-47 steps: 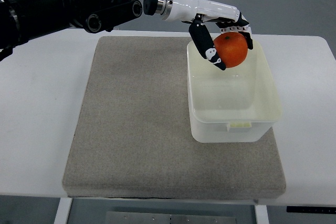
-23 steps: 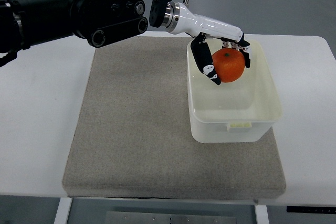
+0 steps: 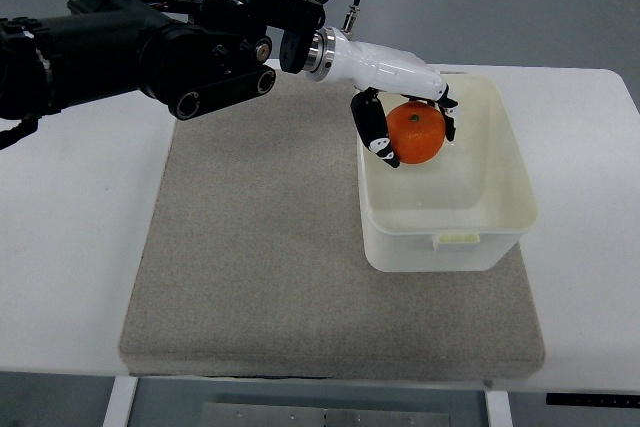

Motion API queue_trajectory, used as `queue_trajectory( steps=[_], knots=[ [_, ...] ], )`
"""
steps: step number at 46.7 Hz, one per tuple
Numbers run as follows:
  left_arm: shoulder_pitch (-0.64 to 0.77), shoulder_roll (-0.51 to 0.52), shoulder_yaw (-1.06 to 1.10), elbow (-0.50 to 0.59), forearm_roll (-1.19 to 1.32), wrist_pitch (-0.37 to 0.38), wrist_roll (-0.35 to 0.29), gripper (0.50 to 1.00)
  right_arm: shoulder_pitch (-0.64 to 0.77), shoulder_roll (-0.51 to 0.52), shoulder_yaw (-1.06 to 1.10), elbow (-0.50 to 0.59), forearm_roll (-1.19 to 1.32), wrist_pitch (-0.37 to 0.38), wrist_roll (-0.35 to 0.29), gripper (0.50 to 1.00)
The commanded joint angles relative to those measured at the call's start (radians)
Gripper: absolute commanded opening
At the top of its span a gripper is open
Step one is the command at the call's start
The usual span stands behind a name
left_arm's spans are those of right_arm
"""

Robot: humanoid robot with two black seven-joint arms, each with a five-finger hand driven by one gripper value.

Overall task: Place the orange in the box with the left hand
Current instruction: 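Lower the orange into the box and open the left hand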

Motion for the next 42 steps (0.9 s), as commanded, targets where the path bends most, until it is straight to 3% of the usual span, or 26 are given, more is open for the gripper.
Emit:
queue_trajectory(
  steps=[1,19,21,24,28,30,39,42],
  knots=[
    [0.010,-0.010,0.000,0.004,0.000,0.000,0.000,0.500,0.000,0.000,0.000,0.000,0.000,0.000,0.000,0.926],
    [0.033,-0.033,-0.003,0.030,-0.017,0.035,0.000,0.510,0.000,0.000,0.000,0.000,0.000,0.000,0.000,0.926],
    [0.033,-0.033,-0.003,0.030,-0.017,0.046,0.000,0.563,0.000,0.000,0.000,0.000,0.000,0.000,0.000,0.926],
    [0.035,-0.033,-0.004,0.030,-0.023,0.057,0.000,0.739,0.000,0.000,0.000,0.000,0.000,0.000,0.000,0.926],
    [0.036,-0.033,-0.004,0.028,-0.024,0.074,0.000,0.793,0.000,0.000,0.000,0.000,0.000,0.000,0.000,0.926],
    [0.044,-0.033,-0.004,0.030,-0.024,0.075,0.000,0.861,0.000,0.000,0.000,0.000,0.000,0.000,0.000,0.926],
    [0.051,-0.039,-0.004,0.030,-0.026,0.077,0.000,0.889,0.000,0.000,0.000,0.000,0.000,0.000,0.000,0.926],
    [0.056,-0.039,-0.006,0.030,-0.026,0.080,0.000,0.938,0.000,0.000,0.000,0.000,0.000,0.000,0.000,0.926]
  ],
)
